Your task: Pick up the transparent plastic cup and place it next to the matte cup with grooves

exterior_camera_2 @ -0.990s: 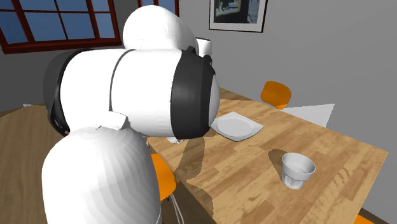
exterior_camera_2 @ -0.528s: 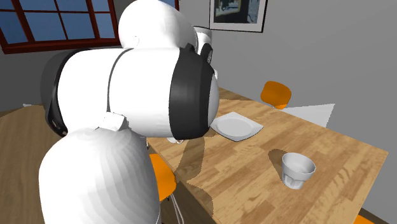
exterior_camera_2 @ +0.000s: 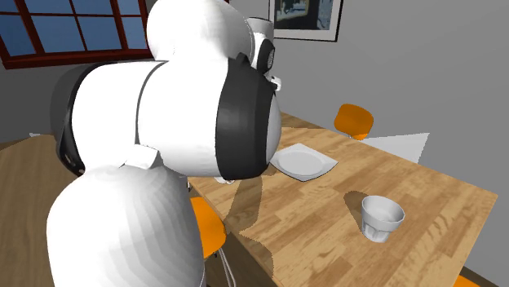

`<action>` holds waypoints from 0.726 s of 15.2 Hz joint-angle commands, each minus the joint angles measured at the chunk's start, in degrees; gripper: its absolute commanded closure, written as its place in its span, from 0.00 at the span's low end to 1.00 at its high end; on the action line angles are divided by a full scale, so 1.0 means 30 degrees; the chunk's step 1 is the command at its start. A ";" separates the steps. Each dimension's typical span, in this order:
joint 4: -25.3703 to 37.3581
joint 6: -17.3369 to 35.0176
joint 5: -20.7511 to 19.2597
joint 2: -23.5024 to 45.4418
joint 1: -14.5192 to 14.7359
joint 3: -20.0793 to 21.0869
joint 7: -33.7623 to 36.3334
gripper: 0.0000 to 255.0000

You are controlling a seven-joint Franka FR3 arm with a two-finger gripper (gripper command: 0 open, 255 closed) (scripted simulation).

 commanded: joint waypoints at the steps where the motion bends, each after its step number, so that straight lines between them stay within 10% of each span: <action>1: -0.0345 -0.0072 0.0137 -0.0332 -0.0400 -0.0328 -0.0740 1.00; 11: -0.1345 -0.0683 0.0499 -0.1319 -0.2732 -0.2530 -0.5288 1.00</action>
